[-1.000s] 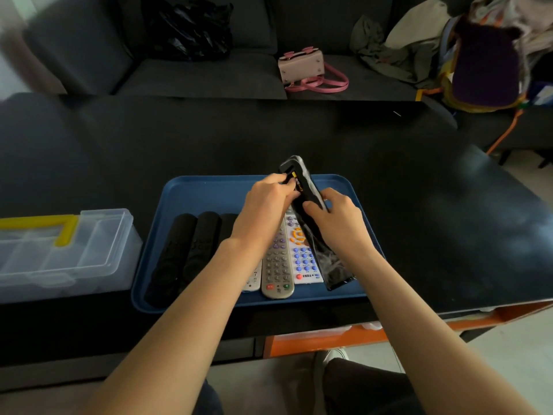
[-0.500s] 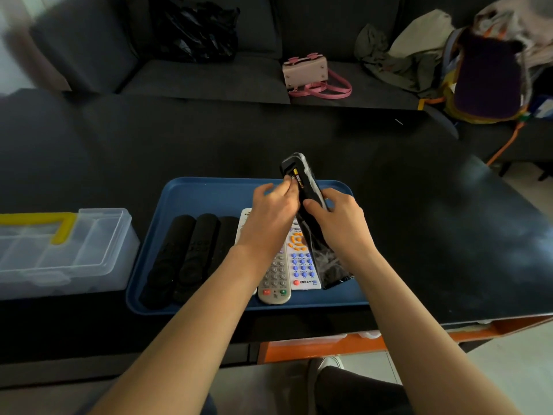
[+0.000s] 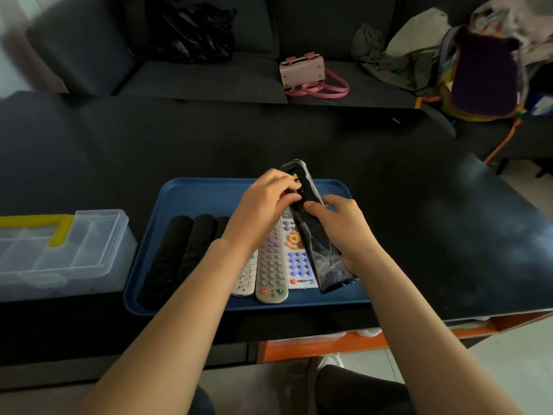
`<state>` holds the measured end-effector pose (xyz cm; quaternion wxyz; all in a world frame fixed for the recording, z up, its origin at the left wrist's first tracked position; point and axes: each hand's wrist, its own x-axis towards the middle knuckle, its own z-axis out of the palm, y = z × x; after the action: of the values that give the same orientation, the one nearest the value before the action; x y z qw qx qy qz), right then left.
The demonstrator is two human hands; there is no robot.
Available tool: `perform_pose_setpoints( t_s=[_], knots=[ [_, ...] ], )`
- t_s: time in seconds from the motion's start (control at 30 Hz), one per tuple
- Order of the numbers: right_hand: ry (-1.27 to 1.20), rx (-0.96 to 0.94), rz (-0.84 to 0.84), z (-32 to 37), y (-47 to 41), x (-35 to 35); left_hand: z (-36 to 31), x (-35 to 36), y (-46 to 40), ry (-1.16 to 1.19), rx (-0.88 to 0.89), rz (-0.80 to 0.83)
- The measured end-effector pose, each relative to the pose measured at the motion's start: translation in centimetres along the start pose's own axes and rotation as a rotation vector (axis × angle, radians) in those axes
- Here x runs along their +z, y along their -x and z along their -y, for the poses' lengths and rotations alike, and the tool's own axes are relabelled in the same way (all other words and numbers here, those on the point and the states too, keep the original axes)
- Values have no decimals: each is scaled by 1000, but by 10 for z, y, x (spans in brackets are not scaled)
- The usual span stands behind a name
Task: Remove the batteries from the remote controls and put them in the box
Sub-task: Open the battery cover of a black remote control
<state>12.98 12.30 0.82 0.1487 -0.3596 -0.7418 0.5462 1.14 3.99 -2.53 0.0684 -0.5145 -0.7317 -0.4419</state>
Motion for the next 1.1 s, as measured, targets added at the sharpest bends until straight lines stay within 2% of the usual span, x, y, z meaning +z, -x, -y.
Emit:
perform_pose_setpoints(
  t_s=[0.13,0.27,0.37,0.53,0.83,1.0,1.1],
  knots=[
    [-95,41,105,4,2,0,0,1,-3,-164,30,-108],
    [-72,37,137,3,1,7,-12,-4,-9,241,-205,-190],
    [-45,36,112,3,0,9,-9,-7,-9,218,-294,-186],
    [-25,20,75,2,-2,8,4,-7,-8,99,-282,-74],
    [33,-19,27,-1,-2,12,3,-9,-9,149,-308,-100],
    [193,-129,-27,-3,-1,11,0,-10,-10,175,-327,-91],
    [274,-167,-48,-4,0,14,-1,-9,-10,108,-307,-113]
  ],
)
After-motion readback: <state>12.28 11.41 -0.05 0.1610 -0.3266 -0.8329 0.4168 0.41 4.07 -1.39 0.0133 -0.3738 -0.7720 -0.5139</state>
